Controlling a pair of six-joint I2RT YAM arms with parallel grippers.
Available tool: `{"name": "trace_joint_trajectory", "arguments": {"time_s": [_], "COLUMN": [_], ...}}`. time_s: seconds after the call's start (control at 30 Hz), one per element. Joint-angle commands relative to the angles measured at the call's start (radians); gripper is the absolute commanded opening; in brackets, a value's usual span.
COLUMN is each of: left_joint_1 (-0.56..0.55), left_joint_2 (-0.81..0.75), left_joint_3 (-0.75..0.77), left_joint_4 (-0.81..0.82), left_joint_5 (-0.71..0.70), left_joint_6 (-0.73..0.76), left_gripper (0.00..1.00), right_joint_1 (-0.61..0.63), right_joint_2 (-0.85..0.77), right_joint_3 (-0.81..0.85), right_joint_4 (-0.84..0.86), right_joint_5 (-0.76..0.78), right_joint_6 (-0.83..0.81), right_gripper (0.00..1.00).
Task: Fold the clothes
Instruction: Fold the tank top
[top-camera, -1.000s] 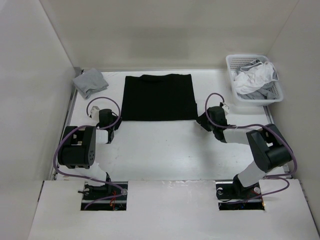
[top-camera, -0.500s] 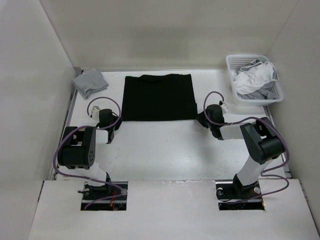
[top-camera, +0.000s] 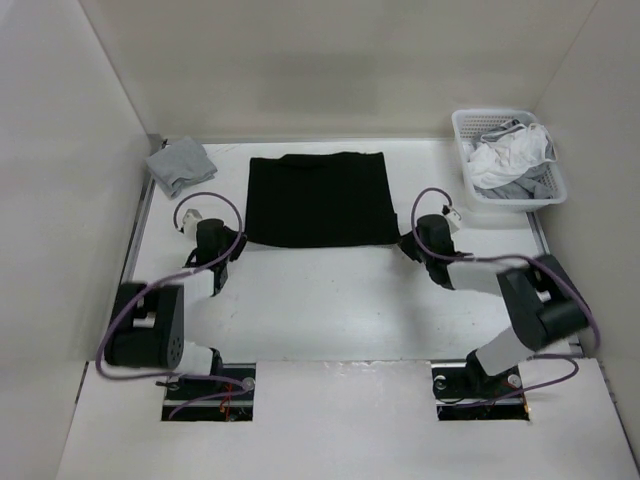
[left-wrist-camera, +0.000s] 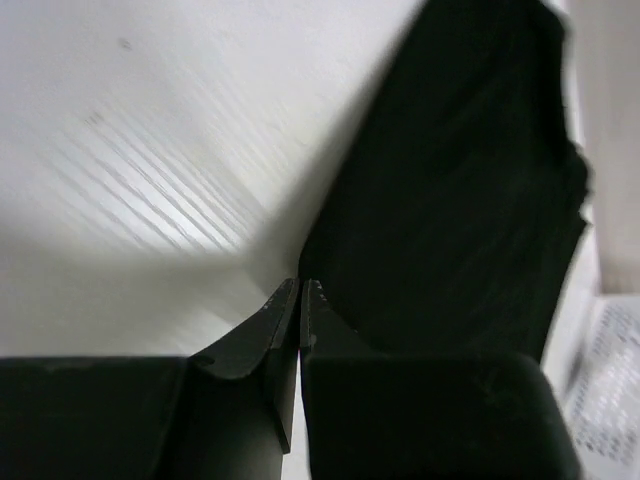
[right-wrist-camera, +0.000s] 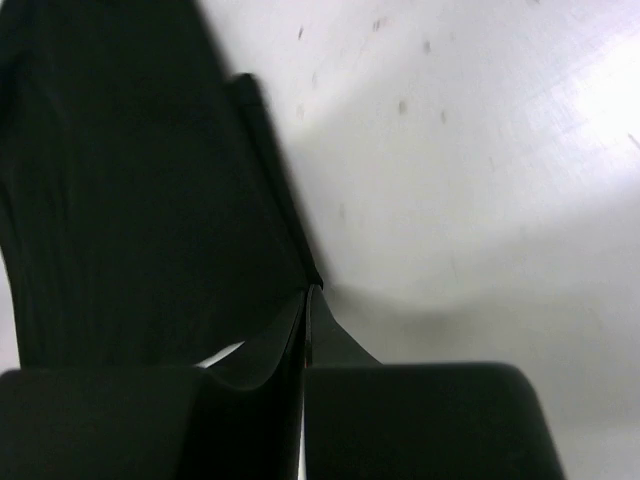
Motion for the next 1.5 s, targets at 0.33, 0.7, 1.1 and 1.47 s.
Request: {"name": "trace_joint_trajectory", "arguments": {"time_s": [0.33, 0.7, 1.1, 1.47], "left_joint_1": [-0.004, -0.022, 0.056, 0.014], "left_joint_2": [-1.144, -1.004, -0.042, -0.084], "left_joint_3": [0.263, 0.231, 0.385, 0.393], "left_joint_4": [-0.864, -0.781, -0.205, -0.238], "left_joint_5": [0.018, 0.018, 0.048, 0.058], "left_joint_6": [0.171, 0.165, 0.051, 0.067], "left_gripper": [0.00, 0.00, 0.00, 0.00], "right_joint_1": [0.411, 0.581, -0.098, -0.139], "right_joint_2": [-1.165, -0.984, -0.123, -0.148], "right_joint_3": [0.185, 0.331, 0.407, 0.330], "right_joint_4": [-0.933, -0.860, -0.239, -0.229], "right_joint_5": [0.420, 0.478, -0.217, -0.248], "right_joint_6": [-0.245, -0.369, -0.296, -0.262], "right_gripper": [0.00, 0.00, 0.00, 0.00]}}
